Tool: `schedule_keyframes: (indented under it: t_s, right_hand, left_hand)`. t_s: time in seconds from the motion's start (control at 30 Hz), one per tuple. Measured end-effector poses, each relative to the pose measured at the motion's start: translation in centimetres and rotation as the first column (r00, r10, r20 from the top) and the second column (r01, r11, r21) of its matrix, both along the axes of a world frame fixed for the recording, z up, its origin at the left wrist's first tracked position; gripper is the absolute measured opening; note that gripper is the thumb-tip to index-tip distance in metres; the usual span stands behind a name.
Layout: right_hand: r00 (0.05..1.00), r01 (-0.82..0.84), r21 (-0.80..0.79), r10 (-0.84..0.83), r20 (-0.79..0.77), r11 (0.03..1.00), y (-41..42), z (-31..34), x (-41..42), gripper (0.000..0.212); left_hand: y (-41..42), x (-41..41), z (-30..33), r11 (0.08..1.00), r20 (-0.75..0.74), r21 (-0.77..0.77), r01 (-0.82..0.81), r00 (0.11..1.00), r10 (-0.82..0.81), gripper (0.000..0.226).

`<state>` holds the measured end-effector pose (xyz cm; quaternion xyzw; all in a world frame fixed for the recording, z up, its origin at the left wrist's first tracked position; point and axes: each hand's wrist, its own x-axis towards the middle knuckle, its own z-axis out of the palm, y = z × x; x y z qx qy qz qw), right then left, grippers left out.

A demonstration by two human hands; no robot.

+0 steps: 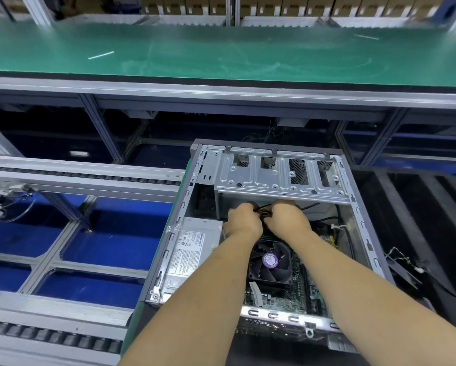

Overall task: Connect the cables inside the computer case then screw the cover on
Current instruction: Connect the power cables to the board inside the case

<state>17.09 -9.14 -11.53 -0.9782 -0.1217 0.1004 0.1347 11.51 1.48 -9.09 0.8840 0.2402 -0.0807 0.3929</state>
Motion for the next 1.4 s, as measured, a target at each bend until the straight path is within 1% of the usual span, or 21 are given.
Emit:
schedule_keyframes:
  t_s: [0.13,0.23,0.27,0.37,0.47,0.6,0.77,0.87,1.1,1.23,1.4]
  right_hand:
    - [0.998,0.062,0.005,-0.062,0.01,0.998,0.5,-0.2,0.0,0.01]
    - [0.998,0.065,0.03,-0.065,-0.012,0.997,0.2,-0.2,0.2,0.003]
    - [0.998,0.066,0.04,-0.065,-0.021,0.997,0.0,-0.3,0.4,0.003]
    - [0.997,0.073,0.119,-0.07,-0.032,0.99,-0.9,-0.8,1.1,0.024]
    - [0.994,0.098,0.187,-0.087,-0.065,0.977,-1.4,-1.1,1.5,0.031]
    - [0.991,0.11,0.202,-0.091,-0.1,0.973,-1.7,-1.3,1.9,0.029]
    - [0.99,0.107,0.166,-0.09,-0.109,0.98,-1.6,-1.0,2.1,0.026]
    - [0.985,0.127,0.182,-0.102,-0.142,0.975,-1.6,-1.0,2.4,0.023]
    - [0.994,0.062,0.154,-0.048,-0.094,0.986,-1.7,-1.1,2.3,0.027]
    - [0.99,0.097,0.219,-0.071,-0.122,0.971,-2.0,-1.6,2.4,0.029]
    - [0.967,0.189,0.315,-0.121,-0.223,0.93,-2.1,-2.1,2.9,0.025]
  left_hand:
    - [-0.1,0.0,0.1,1.0,0.003,-0.009,-0.004,1.0,0.004,0.022]
    - [0.0,0.1,0.0,1.0,0.006,-0.001,-0.004,1.0,0.004,0.022]
    - [0.0,0.1,-0.1,1.0,0.008,0.002,-0.005,1.0,0.005,0.023]
    - [0.0,0.2,-0.1,1.0,0.005,-0.002,0.001,1.0,-0.001,0.026]
    - [0.0,0.2,-0.2,1.0,0.006,-0.01,0.011,1.0,-0.011,0.027]
    - [0.0,0.2,-0.3,1.0,0.009,-0.014,0.012,1.0,-0.012,0.027]
    - [-0.1,0.2,-0.3,1.0,-0.015,0.014,0.023,1.0,-0.023,0.026]
    - [-0.1,0.3,-0.3,0.999,-0.015,0.026,0.029,0.999,-0.028,0.026]
    - [-0.1,0.4,-0.3,0.999,-0.03,0.033,0.025,0.999,-0.024,0.026]
    - [-0.1,0.3,-0.3,0.999,-0.017,0.023,0.036,0.999,-0.036,0.027]
    - [-0.1,0.2,-0.2,0.999,-0.006,0.003,0.032,0.999,-0.032,0.023]
